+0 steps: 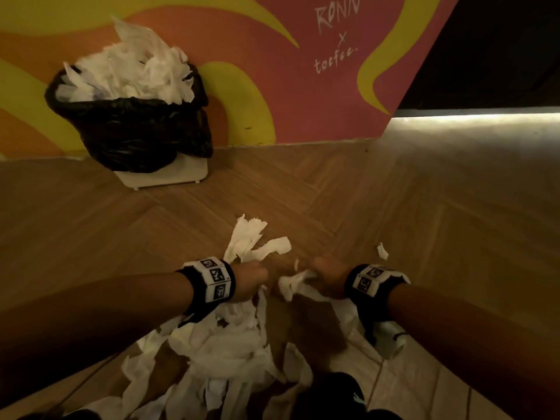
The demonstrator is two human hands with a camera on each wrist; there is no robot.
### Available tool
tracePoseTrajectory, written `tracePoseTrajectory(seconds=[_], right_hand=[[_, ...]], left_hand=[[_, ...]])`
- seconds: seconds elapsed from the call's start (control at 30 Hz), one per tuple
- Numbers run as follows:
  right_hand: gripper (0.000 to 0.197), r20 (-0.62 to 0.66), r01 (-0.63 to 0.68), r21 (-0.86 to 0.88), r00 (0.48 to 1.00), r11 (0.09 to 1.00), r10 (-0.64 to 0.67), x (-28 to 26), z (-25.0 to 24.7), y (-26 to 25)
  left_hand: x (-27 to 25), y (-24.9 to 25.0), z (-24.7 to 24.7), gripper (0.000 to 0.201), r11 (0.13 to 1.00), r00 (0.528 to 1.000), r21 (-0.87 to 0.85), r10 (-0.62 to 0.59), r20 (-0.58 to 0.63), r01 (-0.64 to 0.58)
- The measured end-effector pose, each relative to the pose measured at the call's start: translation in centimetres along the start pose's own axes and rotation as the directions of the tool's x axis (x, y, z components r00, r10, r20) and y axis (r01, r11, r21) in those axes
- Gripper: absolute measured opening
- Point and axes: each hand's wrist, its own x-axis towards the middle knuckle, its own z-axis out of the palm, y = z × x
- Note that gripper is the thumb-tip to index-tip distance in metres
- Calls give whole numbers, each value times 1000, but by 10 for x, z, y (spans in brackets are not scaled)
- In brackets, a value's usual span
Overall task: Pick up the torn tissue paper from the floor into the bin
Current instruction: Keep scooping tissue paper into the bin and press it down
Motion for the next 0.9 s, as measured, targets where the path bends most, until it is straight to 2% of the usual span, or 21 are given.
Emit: tracePoseTrajectory(seconds=[0.03, 0.1, 0.2, 0.23, 0.3, 0.43, 0.5, 0.57, 0.6, 0.63, 0.7, 0.77, 0.83, 0.9], right_hand=[[36, -34, -1, 70, 999, 998, 3, 3, -3, 1], [39, -94, 8, 216, 995, 976, 13, 6, -18, -4], [30, -199, 10, 306, 979, 952, 54, 19, -35, -18], [33, -225, 21, 299, 973, 954, 49, 23, -39, -24], [48, -247, 47, 159, 969, 986, -6, 34, -47, -38], [79, -103, 86, -159, 989, 984, -103, 66, -42, -70], [88, -64, 49, -271, 996, 961, -69, 84, -32, -82], [85, -8, -6, -293, 1000, 956, 4, 97, -26, -87], [77, 17, -18, -259, 1000, 966, 23, 99, -25, -89], [65, 9, -19, -192, 1000, 981, 22, 100, -25, -89], [44, -83, 2, -60, 997, 998, -7, 99, -24, -85], [30, -137, 51, -8, 989, 999, -52, 97, -25, -83], [9, -137, 86, 3, 987, 996, -84, 92, -29, -82], [15, -166, 91, 51, 983, 995, -81, 85, -34, -78]], left_hand=[[-3, -4, -5, 38, 995, 998, -98, -20, -64, 13], [-11, -13, -12, 38, 983, 995, -185, -31, -93, 13], [-26, -33, -23, 34, 950, 982, -307, -100, -158, 47], [-31, -38, -26, 32, 933, 972, -357, -124, -201, 45], [-43, -44, -37, 30, 907, 936, -421, -172, -306, 29], [-68, -51, -53, 20, 801, 804, -598, -372, -464, 25], [-80, -56, -57, 27, 792, 788, -609, -403, -467, 44], [-92, -59, -57, 37, 815, 811, -571, -397, -430, 96], [-97, -59, -57, 39, 828, 826, -545, -397, -399, 135], [-101, -58, -55, 41, 842, 845, -513, -391, -365, 168], [-102, -56, -45, 55, 857, 900, -460, -368, -233, 231], [-96, -57, -28, 70, 878, 930, -400, -342, -137, 264], [-85, -61, -8, 83, 917, 949, -296, -303, -83, 267], [-68, -64, 11, 97, 954, 966, -174, -255, -45, 244]])
